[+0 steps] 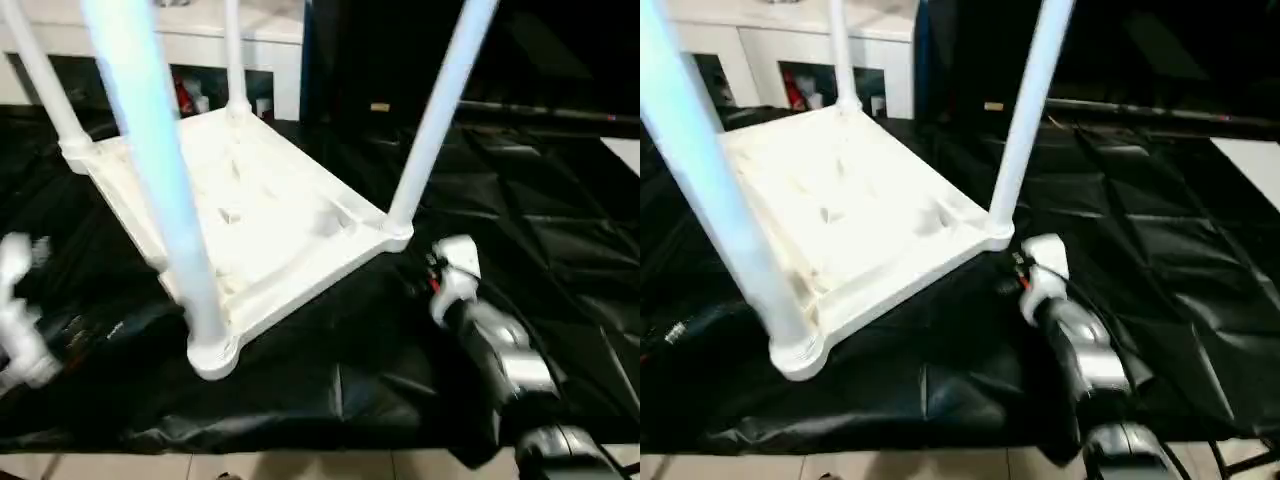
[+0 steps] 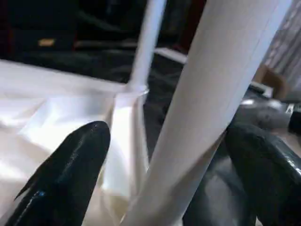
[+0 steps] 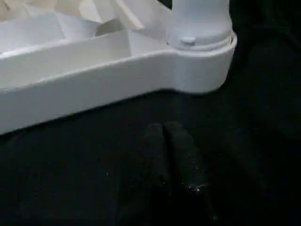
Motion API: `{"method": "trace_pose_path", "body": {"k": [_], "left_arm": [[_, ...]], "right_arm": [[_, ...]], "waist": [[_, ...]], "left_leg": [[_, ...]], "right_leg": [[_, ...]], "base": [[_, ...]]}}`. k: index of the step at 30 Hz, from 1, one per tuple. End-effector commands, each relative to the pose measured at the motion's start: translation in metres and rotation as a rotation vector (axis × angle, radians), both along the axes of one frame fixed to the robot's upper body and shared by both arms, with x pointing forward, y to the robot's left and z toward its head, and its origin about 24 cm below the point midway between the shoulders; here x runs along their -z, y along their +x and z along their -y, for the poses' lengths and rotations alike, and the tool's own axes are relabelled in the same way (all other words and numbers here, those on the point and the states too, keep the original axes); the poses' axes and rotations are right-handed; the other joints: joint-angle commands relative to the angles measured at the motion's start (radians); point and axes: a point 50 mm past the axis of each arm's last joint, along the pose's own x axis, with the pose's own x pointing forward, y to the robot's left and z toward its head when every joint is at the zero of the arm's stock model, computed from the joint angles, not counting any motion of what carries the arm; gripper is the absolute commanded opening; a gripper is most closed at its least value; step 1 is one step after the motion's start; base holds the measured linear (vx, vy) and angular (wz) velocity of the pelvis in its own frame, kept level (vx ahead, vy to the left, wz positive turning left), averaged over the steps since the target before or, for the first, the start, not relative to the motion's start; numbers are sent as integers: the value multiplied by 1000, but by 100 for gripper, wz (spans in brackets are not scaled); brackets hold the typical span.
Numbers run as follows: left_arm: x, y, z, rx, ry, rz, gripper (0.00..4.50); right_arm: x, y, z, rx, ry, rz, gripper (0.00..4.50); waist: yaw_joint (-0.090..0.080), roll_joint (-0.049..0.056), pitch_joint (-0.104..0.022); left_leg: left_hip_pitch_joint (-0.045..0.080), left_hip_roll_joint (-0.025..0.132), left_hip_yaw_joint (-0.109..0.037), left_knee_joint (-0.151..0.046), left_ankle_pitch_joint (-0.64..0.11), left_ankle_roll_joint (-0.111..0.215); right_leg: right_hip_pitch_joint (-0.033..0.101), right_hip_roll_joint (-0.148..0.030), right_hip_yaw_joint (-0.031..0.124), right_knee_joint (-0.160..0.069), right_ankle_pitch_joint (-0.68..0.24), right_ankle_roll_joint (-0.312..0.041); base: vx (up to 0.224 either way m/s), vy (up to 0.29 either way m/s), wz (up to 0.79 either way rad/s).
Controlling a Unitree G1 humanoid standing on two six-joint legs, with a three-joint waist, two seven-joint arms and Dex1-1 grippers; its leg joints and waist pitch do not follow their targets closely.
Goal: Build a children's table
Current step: Rotate table base
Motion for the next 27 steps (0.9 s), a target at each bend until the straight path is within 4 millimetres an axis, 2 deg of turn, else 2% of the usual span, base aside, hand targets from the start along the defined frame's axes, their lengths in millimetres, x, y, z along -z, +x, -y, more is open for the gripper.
{"method": "trace_pose_path", "body": {"k": [1,4,6,8,17,18,19,22,23,24,25,27], "left_arm": [[-1,4,9,52,-22,4,443],[-4,8,25,130,-75,3,443],[-3,9,39,207,-100,-14,443],[-1,10,44,227,-98,-18,443],[6,21,90,360,-105,-6,443],[6,23,96,376,-110,0,443],[6,27,107,403,-116,11,443],[8,30,120,433,-108,28,443],[8,31,123,443,-108,30,443],[10,34,143,488,-100,46,443],[10,34,143,488,-100,46,443],[11,36,158,526,-83,65,443]], "right_arm": [[-3,3,0,-5,-47,-1,0],[-1,6,-6,-13,-81,-21,0],[-3,12,-14,-21,-99,-24,0],[-4,15,-18,-24,-101,-24,0],[-9,27,-53,-108,-105,-33,0],[-9,27,-56,-120,-108,-36,0],[-8,28,-60,-131,-115,-40,0],[-9,30,-62,-133,-119,-42,0],[-9,30,-63,-133,-119,-42,0],[-10,31,-66,-136,-112,-39,0],[-10,31,-66,-136,-112,-39,0],[-11,32,-68,-140,-110,-37,0]], "waist": [[2,28,-51],[0,26,-50],[-3,22,-52],[-5,23,-52],[-3,21,-62],[-1,16,-62],[0,16,-64],[1,14,-63],[1,11,-62],[0,9,-62],[0,10,-61],[2,10,-63]], "left_leg": [[16,19,-17,-79,-353,-49],[18,19,-18,-77,-368,-53],[14,18,-19,-76,-359,-52],[16,19,-19,-76,-358,-52],[9,22,-13,-72,-253,-40],[8,21,-12,-70,-239,-38],[7,21,-11,-69,-225,-36],[6,21,-11,-68,-221,-34],[4,20,-11,-69,-222,-33],[5,21,-10,-68,-223,-32],[6,22,-10,-69,-230,-31],[7,23,-11,-69,-228,-33]], "right_leg": [[30,-49,40,-84,-340,-159],[26,-49,39,-86,-368,-158],[27,-48,38,-82,-356,-165],[25,-49,39,-83,-358,-165],[36,-47,38,-62,-168,-208],[39,-48,39,-61,-151,-208],[40,-49,39,-59,-138,-209],[42,-50,39,-59,-140,-209],[43,-50,39,-60,-146,-206],[42,-52,40,-63,-167,-198],[41,-53,40,-66,-180,-197],[42,-54,40,-65,-180,-194]], "base": [[0,0,0],[0,0,0],[0,0,0],[0,0,0],[0,0,0],[0,0,0],[0,0,0],[0,0,0],[0,0,0],[0,0,0],[0,0,0],[0,0,0]]}}
